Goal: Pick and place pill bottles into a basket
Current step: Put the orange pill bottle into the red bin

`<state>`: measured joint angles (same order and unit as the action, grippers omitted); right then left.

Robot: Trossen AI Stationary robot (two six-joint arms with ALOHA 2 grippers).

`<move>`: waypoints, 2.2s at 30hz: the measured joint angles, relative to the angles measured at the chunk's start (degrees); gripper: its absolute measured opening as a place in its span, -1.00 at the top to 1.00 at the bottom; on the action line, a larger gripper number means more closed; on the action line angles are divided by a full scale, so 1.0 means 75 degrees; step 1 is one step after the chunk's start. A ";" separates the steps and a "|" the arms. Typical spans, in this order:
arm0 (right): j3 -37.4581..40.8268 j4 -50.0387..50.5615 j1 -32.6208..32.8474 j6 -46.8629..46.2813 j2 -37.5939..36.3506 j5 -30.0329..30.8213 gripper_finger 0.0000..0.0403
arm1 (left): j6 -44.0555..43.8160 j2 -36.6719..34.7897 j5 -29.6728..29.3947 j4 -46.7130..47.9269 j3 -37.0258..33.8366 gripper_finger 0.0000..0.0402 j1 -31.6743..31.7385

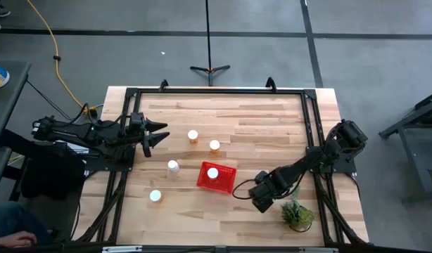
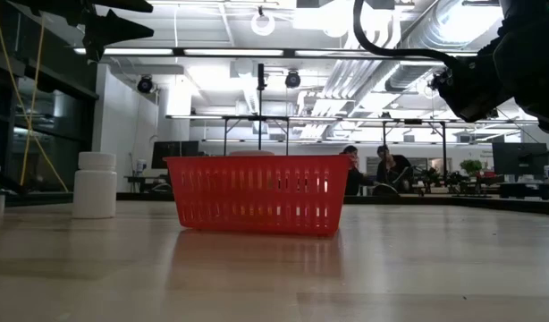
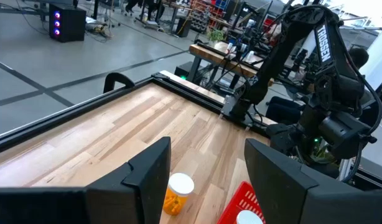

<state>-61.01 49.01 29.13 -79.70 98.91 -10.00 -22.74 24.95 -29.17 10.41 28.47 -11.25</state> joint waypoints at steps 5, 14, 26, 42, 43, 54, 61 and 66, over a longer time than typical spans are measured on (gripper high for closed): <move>-0.0106 0.0014 -0.0157 0.0051 0.0003 -0.0019 0.06 | 0.0000 0.0000 0.0000 0.0002 -0.0002 -0.19 -0.0002; -0.1291 0.0597 -0.0773 0.1135 0.0005 0.0555 0.05 | 0.0000 0.0000 0.0000 0.0003 0.0000 -0.19 -0.0003; -0.3147 0.0972 -0.1830 0.2977 0.0007 0.1099 0.07 | 0.0003 0.0000 0.0000 0.0003 0.0000 -0.19 -0.0003; -0.5237 0.1904 -0.2760 0.5781 0.1526 0.0946 0.07 | 0.0000 0.0003 0.0000 0.0003 0.0000 -0.19 -0.0003; -0.5237 0.1897 -0.2760 0.5860 0.1602 0.0932 0.07 | 0.0000 0.0000 0.0000 0.0003 0.0000 -0.19 0.0000; -0.5234 0.1630 -0.2588 0.5896 0.2244 0.1096 0.07 | -0.0003 0.0000 0.0000 0.0006 -0.0003 -0.19 0.0000; -0.5228 0.1611 -0.2424 0.5896 0.2584 0.1159 0.07 | -0.0003 0.0000 0.0000 0.0006 0.0000 -0.19 0.0000; -0.5228 0.1556 -0.2413 0.5890 0.2792 0.1361 0.07 | -0.0003 0.0000 -0.0003 0.0006 -0.0001 -0.19 -0.0001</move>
<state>-100.22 60.67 11.03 -35.53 119.85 0.21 -22.76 24.95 -29.19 10.46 28.46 -11.26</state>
